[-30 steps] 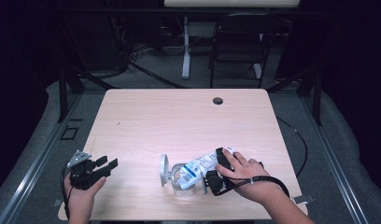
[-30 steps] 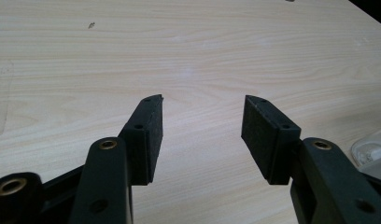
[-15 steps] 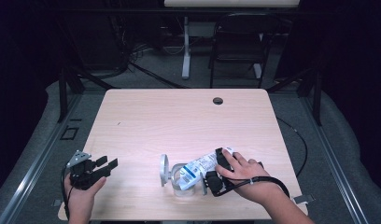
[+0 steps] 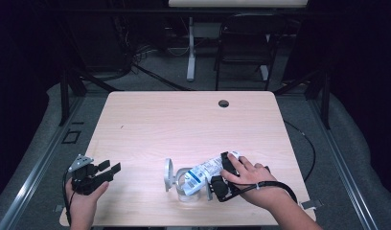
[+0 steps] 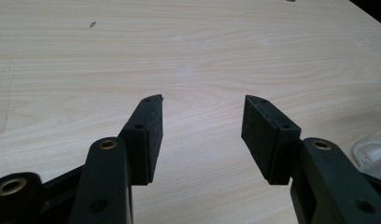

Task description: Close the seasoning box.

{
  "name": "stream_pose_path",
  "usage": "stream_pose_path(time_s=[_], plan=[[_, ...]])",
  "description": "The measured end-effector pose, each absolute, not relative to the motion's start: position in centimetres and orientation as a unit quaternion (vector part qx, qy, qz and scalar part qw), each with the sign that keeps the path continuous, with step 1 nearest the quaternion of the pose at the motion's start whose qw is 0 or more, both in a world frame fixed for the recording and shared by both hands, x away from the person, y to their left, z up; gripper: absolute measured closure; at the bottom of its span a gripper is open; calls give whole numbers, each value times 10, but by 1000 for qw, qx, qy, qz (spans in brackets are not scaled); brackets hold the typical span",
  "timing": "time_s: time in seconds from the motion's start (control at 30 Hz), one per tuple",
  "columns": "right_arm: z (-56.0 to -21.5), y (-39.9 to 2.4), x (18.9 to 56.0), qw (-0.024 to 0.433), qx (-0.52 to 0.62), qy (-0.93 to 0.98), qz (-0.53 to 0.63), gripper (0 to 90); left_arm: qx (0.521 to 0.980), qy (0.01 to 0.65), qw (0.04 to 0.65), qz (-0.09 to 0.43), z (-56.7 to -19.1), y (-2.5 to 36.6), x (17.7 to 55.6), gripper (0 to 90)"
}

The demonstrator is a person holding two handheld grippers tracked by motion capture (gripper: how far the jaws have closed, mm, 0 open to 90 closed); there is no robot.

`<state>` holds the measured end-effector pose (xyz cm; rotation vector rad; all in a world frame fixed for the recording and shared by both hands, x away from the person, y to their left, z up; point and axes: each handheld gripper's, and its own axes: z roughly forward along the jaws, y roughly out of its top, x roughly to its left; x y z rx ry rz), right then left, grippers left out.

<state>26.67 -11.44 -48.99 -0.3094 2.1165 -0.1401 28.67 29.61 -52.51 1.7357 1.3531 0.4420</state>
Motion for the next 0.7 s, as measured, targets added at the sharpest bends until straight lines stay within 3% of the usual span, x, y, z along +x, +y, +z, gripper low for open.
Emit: stream_pose_path(time_s=[0.7], plan=[[-489,-113,267,478,-132,866,-66,428,696,544,434,180,-526,296,287,488]])
